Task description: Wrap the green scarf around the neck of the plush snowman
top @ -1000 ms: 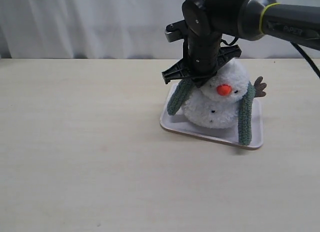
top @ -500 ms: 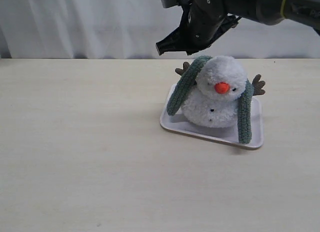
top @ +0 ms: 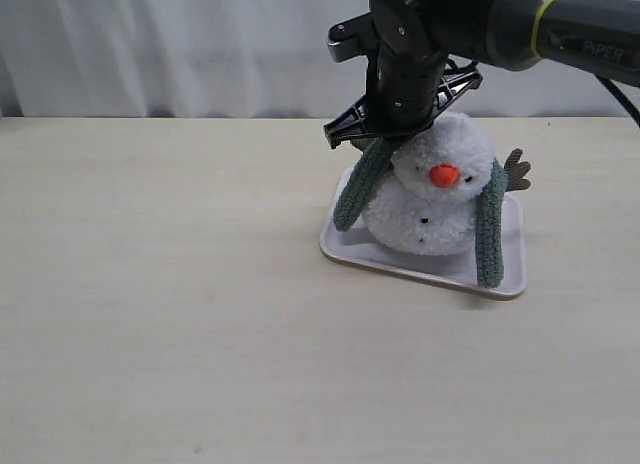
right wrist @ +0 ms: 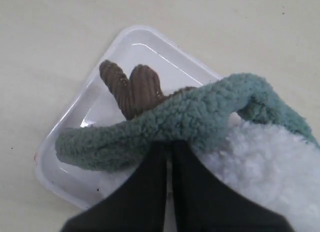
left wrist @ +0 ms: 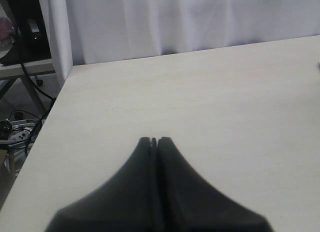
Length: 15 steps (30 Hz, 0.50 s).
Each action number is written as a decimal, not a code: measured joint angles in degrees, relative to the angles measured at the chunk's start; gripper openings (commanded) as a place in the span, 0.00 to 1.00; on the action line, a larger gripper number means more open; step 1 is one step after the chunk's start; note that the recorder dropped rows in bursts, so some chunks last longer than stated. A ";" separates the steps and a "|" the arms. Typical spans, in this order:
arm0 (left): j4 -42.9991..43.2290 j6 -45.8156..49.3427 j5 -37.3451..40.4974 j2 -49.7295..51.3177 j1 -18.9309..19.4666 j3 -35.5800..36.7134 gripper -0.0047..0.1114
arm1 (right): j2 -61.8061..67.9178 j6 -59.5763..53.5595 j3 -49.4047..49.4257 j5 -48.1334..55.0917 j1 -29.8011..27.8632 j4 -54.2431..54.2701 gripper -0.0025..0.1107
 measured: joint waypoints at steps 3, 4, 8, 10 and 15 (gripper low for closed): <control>0.00 0.00 0.00 0.00 0.00 0.00 0.04 | 0.00 0.00 0.00 -1.43 0.00 0.00 0.06; 0.00 0.00 0.00 0.00 0.00 0.00 0.04 | 0.00 0.00 0.00 -2.43 0.00 0.00 0.06; 0.00 0.00 0.00 0.00 0.00 0.00 0.04 | -0.35 0.00 0.00 -6.74 0.00 0.00 0.06; 0.00 0.00 0.00 0.00 0.00 0.00 0.04 | -0.48 0.00 0.00 -8.63 0.00 -0.30 0.06; 0.00 0.00 0.00 0.00 0.00 0.00 0.04 | -0.34 2.46 0.00 -9.52 0.00 -5.83 0.06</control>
